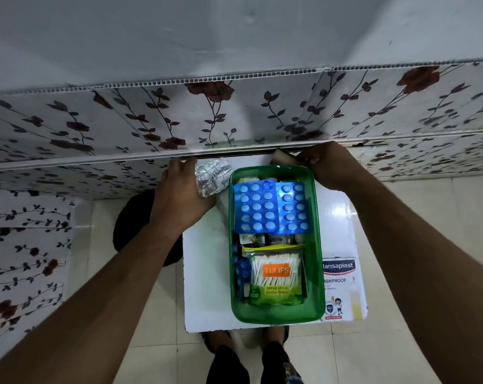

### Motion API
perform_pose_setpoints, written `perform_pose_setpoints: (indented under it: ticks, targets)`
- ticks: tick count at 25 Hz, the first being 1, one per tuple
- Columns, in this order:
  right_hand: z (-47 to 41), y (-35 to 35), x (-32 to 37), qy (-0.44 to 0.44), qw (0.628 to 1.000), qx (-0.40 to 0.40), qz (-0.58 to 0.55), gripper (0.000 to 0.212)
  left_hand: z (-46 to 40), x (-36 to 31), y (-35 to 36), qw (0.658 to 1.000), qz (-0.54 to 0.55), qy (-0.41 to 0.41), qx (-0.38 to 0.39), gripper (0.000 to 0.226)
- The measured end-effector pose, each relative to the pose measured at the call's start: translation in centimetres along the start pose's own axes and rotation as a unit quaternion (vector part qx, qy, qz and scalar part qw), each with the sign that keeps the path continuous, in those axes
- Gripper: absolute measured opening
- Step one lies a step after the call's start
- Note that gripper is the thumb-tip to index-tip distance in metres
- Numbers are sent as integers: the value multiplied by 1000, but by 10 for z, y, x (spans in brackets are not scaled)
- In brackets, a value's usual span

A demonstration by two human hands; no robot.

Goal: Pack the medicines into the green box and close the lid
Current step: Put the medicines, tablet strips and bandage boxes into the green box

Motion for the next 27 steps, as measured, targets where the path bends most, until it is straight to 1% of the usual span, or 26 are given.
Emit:
perform_pose_setpoints:
  ticks: [2, 3, 5, 6, 8, 9, 10, 12, 14, 16, 18, 20, 22, 24, 25, 27]
  targets:
    - [5, -1, -4, 21, 1000, -17, -5, 28, 10, 9, -6, 1000, 12, -18, -8, 63]
    - [9, -3, -9, 46, 998, -27, -25, 27, 17, 14, -7, 999, 21, -30, -4, 58]
    - [24, -4, -17, 94, 991, -46, -83, 26, 35, 21, -12, 997, 50, -54, 10, 58]
    - [33, -7, -20, 110, 986, -62, -107, 27, 44, 22, -18, 995, 76, -69, 3, 57]
    - [56, -14, -20, 129, 977, -104, -138, 27, 59, 17, -39, 984, 142, -101, -43, 54]
    - [70, -18, -19, 132, 971, -126, -157, 28, 67, 8, -51, 977, 173, -105, -71, 54]
    - [84, -22, -18, 136, 963, -145, -182, 30, 77, -6, -63, 973, 191, -96, -82, 58]
    - [113, -25, -18, 147, 945, -167, -239, 33, 95, -45, -77, 981, 186, -39, -38, 67]
    - [139, -24, -16, 159, 931, -175, -279, 36, 108, -83, -76, 988, 139, 59, 23, 71]
    - [157, -22, -16, 165, 922, -181, -301, 40, 115, -107, -63, 983, 84, 151, 62, 72]
    - [169, -21, -17, 162, 917, -181, -316, 38, 123, -117, -45, 973, 9, 208, 96, 69]
    - [174, -20, -20, 158, 914, -186, -325, 27, 134, -119, -29, 963, -65, 238, 111, 63]
    - [176, -17, -23, 160, 914, -185, -324, 26, 143, -117, -15, 954, -117, 237, 142, 62]
    - [177, -14, -20, 157, 916, -176, -325, 33, 148, -115, -2, 945, -132, 236, 183, 61]
    - [178, -14, -18, 153, 917, -173, -325, 32, 149, -115, 3, 939, -136, 240, 205, 60]
    - [179, -14, -12, 133, 927, -157, -314, 24, 148, -115, 4, 933, -120, 248, 231, 58]
Point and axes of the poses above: each hand's wrist, its own z-axis away from the middle knuckle, its own y-axis out of the palm, x = y × z, the point moved 4 cm from there along -z, towards the middle knuckle
